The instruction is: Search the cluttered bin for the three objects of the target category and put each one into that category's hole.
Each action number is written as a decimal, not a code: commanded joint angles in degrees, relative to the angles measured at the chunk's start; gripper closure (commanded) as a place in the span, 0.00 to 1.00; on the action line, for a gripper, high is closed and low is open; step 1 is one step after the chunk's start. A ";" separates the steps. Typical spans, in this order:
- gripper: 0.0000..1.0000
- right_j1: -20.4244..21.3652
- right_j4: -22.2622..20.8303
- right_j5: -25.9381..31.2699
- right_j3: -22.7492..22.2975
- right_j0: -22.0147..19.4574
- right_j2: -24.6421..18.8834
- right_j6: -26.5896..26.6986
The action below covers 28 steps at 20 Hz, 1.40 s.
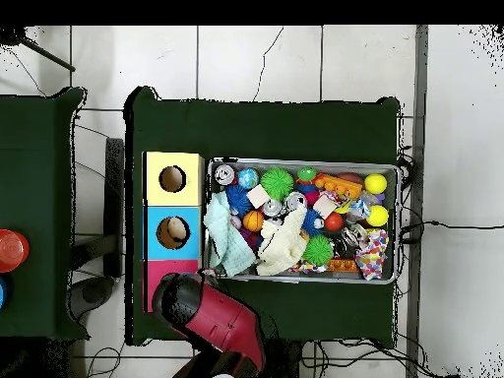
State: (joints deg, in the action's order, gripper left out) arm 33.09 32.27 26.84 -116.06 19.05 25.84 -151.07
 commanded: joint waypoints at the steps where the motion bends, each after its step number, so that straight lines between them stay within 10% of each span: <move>1: 1.00 -2.68 1.00 -3.16 -0.54 -2.00 -6.67 -8.05; 28: 1.00 -2.67 2.21 5.62 3.22 5.15 -1.27 -15.09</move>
State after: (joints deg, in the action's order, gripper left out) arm 30.54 32.34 26.44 -116.05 24.82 26.16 -151.57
